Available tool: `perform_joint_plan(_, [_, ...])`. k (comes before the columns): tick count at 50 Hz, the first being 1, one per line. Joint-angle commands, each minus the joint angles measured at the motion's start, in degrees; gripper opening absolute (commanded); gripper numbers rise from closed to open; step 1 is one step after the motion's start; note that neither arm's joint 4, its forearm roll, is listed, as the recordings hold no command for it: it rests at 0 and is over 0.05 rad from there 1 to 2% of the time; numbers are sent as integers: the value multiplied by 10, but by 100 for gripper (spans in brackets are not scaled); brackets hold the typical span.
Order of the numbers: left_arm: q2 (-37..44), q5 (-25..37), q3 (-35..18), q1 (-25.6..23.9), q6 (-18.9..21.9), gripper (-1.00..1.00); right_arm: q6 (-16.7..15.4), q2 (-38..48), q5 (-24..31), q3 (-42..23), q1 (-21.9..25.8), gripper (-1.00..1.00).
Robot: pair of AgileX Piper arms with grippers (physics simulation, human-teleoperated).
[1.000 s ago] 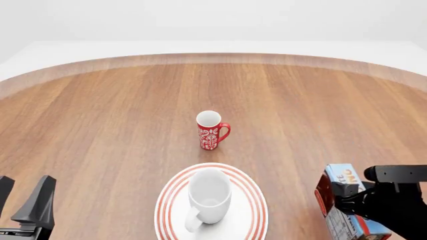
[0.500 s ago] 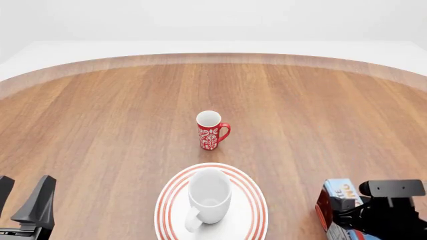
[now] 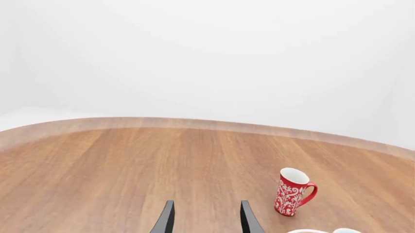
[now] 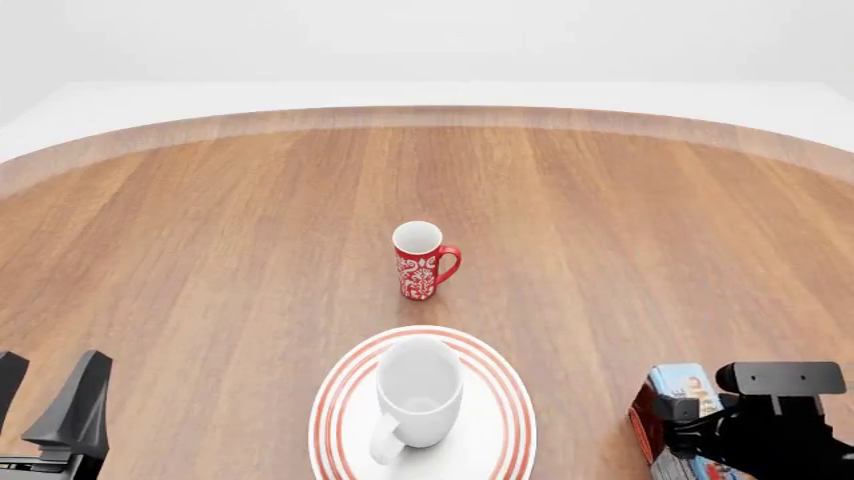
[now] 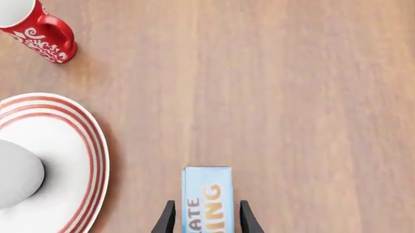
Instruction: Pick up the white mug and put it on the plate, and put the chocolate pudding to the right of the plate.
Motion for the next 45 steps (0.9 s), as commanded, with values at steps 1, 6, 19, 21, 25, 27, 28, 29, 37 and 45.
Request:
perform_joint_plan(1, [0, 0, 0, 0, 0, 100, 8, 7, 1, 9, -2, 100])
perform_joint_plan(6, [0, 0, 0, 0, 0, 100, 9, 3, 7, 5, -2, 100])
perform_joint_plan(19, [0, 0, 0, 0, 0, 100, 10, -34, 53, -28, -4, 100])
perform_joint_plan(21, [0, 0, 0, 0, 0, 100, 10, -45, 69, -43, -6, 100])
perform_joint_plan(25, [0, 0, 0, 0, 0, 100, 10, -59, 88, -61, -9, 100])
perform_joint_plan(27, [0, 0, 0, 0, 0, 100, 12, -64, 96, -67, -7, 100])
perform_joint_plan(28, [0, 0, 0, 0, 0, 100, 13, -67, 100, -71, -6, 100])
perform_joint_plan(29, [0, 0, 0, 0, 0, 100, 14, -71, 105, -76, -5, 100])
perform_joint_plan(37, [0, 0, 0, 0, 0, 100, 18, -98, 150, -134, -4, 100])
perform_joint_plan(45, [0, 0, 0, 0, 0, 100, 24, -112, 176, -175, -5, 100])
